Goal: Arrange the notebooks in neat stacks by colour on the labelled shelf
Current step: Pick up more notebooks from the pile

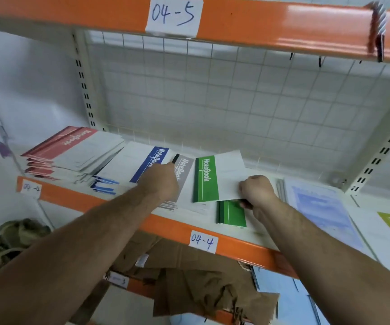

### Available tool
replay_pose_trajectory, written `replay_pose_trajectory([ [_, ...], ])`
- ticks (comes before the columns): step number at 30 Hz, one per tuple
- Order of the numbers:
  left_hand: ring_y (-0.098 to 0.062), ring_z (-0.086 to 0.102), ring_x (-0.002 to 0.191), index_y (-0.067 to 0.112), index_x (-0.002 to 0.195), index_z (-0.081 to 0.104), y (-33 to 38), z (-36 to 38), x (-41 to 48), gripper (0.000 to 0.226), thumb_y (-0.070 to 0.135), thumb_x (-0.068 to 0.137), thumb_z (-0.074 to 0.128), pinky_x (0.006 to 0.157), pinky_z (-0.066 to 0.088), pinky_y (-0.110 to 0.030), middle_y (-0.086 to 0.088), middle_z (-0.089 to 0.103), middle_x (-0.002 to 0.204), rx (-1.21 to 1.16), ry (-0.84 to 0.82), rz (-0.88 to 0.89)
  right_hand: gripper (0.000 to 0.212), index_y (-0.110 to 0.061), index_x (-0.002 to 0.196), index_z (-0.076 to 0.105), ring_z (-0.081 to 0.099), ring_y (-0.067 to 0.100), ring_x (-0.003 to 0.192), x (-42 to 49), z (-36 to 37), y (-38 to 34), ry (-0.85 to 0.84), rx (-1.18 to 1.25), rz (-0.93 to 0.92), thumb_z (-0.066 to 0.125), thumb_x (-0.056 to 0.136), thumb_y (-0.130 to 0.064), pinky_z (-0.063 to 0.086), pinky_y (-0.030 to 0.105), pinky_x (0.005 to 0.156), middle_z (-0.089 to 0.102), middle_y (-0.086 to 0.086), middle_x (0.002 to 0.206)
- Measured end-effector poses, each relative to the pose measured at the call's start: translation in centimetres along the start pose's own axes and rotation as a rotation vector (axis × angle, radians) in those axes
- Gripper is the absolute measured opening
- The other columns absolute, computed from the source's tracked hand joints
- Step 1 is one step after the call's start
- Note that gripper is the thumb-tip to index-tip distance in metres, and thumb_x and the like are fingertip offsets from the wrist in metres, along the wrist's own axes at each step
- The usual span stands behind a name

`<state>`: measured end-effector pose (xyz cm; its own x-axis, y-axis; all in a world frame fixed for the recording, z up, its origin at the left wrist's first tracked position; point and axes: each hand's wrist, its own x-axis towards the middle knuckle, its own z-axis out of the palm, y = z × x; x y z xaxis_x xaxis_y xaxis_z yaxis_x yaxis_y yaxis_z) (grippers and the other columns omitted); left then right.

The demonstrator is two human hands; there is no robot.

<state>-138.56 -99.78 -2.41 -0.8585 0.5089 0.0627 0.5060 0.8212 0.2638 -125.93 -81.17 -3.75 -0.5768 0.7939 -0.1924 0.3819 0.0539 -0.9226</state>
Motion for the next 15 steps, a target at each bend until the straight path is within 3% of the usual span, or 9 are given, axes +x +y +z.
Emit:
replay_pose_trajectory([
  [4, -0.024, 0.056, 0.089, 0.012, 0.119, 0.06, 0.1, 0.0, 0.4, 0.03, 0.018, 0.089, 0.058, 0.069, 0.046, -0.032, -0.009, 0.063, 0.11, 0.121, -0.001, 0.037, 0.016, -0.004, 0.081, 0.053, 0.053, 0.028, 0.051, -0.3, -0.2, 0.1, 0.024, 0.002, 0.005, 0.041, 0.086, 0.004, 0.039, 0.029, 0.045, 0.055, 0.013, 0.064],
  [9, -0.031, 0.05, 0.117, 0.009, 0.129, 0.058, -0.3, -0.1, 0.2, 0.041, 0.019, 0.09, 0.062, 0.089, 0.049, -0.038, -0.015, 0.05, 0.128, 0.203, 0.028, 0.082, 0.015, -0.005, 0.082, 0.054, 0.055, 0.029, 0.052, -0.4, -0.2, 0.0, 0.045, 0.017, 0.015, 0.041, 0.086, 0.002, 0.041, 0.028, 0.045, 0.057, 0.015, 0.072],
  [15, -0.028, 0.049, 0.11, 0.008, 0.123, 0.058, 0.7, 0.8, 0.4, 0.038, 0.013, 0.086, 0.057, 0.084, 0.049, -0.039, -0.013, 0.053, 0.121, 0.026, 0.069, 0.155, 0.019, -0.004, 0.083, 0.054, 0.054, 0.028, 0.054, -1.8, -1.3, 0.5, 0.062, 0.047, 0.031, 0.038, 0.087, 0.007, 0.042, 0.03, 0.047, 0.056, 0.014, 0.076],
])
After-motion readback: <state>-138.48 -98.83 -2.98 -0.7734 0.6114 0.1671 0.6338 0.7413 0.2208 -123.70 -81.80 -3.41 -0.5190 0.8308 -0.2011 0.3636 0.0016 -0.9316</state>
